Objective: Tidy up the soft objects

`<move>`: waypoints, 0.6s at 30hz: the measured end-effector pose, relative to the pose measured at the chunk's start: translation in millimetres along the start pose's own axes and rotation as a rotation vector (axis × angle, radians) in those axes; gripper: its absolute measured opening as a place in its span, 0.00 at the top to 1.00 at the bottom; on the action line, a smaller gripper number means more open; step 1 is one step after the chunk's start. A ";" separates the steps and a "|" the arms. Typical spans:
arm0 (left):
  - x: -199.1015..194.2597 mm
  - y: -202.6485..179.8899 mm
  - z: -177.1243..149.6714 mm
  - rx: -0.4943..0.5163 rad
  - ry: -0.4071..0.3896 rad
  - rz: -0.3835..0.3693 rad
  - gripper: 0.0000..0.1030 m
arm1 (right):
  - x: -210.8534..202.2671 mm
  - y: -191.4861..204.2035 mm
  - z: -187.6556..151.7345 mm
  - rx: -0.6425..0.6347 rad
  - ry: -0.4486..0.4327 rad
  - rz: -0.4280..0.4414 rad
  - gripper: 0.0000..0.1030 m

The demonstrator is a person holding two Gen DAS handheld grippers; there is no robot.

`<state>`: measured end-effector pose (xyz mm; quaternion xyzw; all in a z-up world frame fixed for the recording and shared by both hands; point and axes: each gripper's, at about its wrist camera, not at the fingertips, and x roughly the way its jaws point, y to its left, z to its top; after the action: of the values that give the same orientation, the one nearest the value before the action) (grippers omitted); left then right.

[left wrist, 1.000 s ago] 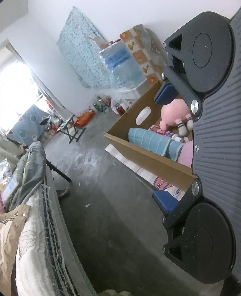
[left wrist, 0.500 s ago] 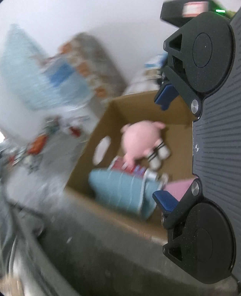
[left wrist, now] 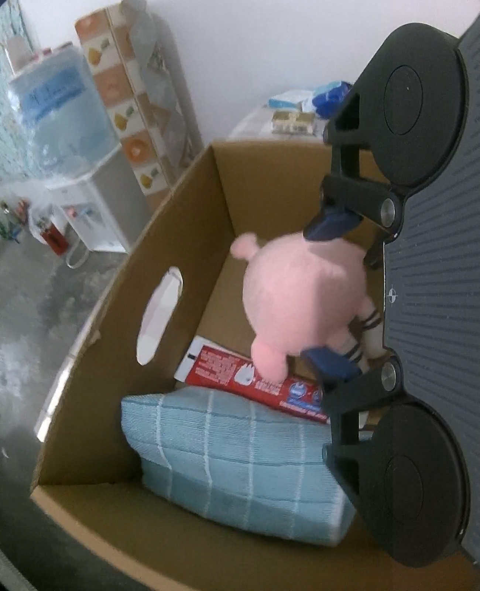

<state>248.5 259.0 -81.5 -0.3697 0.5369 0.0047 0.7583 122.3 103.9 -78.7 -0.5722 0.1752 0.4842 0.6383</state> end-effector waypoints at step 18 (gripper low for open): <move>13.3 9.3 18.3 -0.025 0.050 -0.022 0.55 | 44.5 5.1 16.3 -0.184 0.070 0.006 0.62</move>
<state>265.1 270.9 -94.9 -0.3851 0.5513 -0.0062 0.7401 133.6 136.5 -111.5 -0.6443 0.1538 0.4800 0.5752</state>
